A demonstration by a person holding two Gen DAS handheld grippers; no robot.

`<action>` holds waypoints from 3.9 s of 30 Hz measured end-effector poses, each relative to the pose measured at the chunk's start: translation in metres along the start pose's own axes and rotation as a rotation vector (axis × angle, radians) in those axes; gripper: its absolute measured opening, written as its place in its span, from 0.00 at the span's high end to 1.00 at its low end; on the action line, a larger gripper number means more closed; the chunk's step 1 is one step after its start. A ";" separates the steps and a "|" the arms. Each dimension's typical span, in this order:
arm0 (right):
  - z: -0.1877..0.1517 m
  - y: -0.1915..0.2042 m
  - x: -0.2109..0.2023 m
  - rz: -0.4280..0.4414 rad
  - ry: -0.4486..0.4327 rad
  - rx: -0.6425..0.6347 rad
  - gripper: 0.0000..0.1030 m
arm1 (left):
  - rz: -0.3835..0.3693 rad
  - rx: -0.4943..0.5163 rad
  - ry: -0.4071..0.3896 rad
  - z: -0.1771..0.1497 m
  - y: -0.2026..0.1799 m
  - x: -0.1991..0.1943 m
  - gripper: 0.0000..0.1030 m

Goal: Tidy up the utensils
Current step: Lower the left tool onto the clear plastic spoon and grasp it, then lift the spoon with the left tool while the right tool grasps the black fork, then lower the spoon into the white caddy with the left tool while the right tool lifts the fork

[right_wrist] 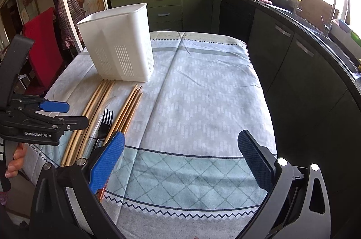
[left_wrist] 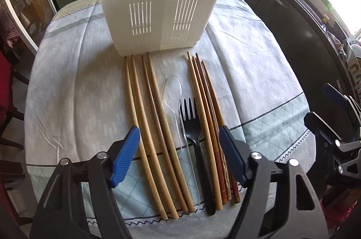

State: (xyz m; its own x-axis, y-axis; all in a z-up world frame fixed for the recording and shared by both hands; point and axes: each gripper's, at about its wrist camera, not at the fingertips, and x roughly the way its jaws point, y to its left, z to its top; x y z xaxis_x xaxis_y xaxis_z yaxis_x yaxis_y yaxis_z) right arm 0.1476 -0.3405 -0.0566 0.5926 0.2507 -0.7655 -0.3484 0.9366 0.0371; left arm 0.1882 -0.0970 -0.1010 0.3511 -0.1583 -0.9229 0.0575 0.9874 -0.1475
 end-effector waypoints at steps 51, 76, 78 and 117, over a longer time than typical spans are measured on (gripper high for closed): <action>0.023 0.099 0.073 0.231 0.336 -0.122 0.26 | -0.063 -0.072 -0.263 0.010 0.033 -0.075 0.92; 0.016 0.160 0.124 0.086 0.498 -0.157 0.84 | -0.024 -0.016 -0.409 -0.011 0.047 -0.125 0.92; 0.015 0.162 0.123 0.071 0.474 -0.168 0.88 | -0.025 -0.015 -0.413 -0.011 0.047 -0.126 0.92; 0.047 0.058 -0.024 0.285 -0.159 0.143 0.91 | 0.127 -0.041 -0.831 0.125 0.034 -0.084 0.91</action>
State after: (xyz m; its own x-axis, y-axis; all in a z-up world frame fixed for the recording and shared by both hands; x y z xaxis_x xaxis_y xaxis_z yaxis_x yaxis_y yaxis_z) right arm 0.1471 -0.2812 -0.0056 0.5958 0.5309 -0.6026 -0.4171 0.8457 0.3328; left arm 0.2778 -0.0498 0.0165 0.9276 0.0200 -0.3731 -0.0569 0.9945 -0.0879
